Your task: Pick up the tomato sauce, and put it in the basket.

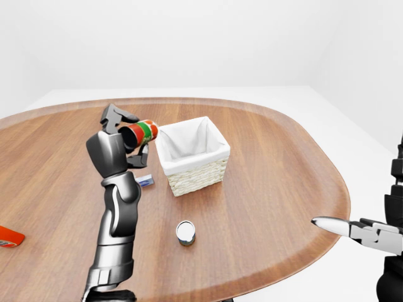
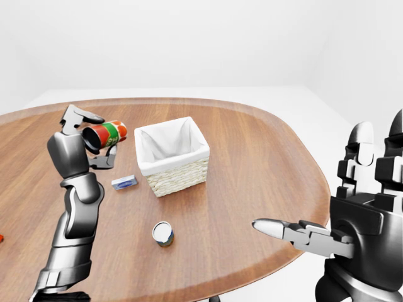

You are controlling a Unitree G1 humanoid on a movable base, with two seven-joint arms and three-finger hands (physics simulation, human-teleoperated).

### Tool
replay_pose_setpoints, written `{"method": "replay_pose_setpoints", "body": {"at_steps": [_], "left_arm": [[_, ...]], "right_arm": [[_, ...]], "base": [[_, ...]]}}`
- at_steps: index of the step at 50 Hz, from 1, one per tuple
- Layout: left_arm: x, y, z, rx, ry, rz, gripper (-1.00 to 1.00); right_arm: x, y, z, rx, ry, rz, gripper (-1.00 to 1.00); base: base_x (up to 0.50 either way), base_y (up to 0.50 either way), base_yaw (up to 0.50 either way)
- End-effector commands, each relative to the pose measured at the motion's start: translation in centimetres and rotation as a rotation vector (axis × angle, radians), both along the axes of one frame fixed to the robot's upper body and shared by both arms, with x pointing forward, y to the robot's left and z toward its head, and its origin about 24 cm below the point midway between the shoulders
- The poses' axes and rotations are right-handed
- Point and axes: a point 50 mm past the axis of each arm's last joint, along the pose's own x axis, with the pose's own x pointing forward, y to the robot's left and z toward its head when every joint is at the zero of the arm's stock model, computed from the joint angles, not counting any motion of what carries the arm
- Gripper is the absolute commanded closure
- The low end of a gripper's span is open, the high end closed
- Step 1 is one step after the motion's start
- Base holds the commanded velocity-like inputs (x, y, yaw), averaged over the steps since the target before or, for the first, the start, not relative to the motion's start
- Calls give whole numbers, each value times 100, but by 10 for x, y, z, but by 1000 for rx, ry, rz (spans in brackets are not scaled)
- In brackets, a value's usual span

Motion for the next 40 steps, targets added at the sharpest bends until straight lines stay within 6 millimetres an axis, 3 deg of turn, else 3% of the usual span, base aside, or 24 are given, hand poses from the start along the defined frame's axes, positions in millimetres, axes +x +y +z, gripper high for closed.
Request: {"method": "replay_pose_setpoints", "body": {"at_steps": [1, 7, 12, 20, 32, 36, 38, 39, 40], "left_arm": [[38, -24, 75, 30, -136, -44, 100], [65, -35, 95, 126, -132, 3, 100], [104, -48, 104, 247, 4, -9, 100], [124, -67, 123, 353, 92, -20, 100], [131, -94, 105, 649, 199, -34, 100], [134, -100, 101, 507, 343, -167, 100], [133, -103, 99, 630, 297, -114, 100], [135, -105, 90, 556, 387, -172, 100], [134, -106, 87, 623, 362, -132, 100]], "right_arm": [[-1, -1, 0, 5, 3, 1, -100], [0, -1, 0, 8, 3, 1, -100], [-1, -1, -1, 8, 8, -1, -100], [-1, -2, -1, 12, 10, -1, -100], [-2, -3, -1, 17, 9, -2, -100], [-1, -2, 0, 14, 3, -1, -100], [-2, -3, 0, 16, 7, -2, -100], [-3, -4, -1, 19, 10, -5, -100], [-3, -5, -1, 21, 13, -5, -100]], "base": [[0, 0, 0], [0, 0, 0], [0, 0, 0], [0, 0, 0], [0, 0, 0], [0, 0, 0], [0, 0, 0], [0, 0, 0], [0, 0, 0]]}}
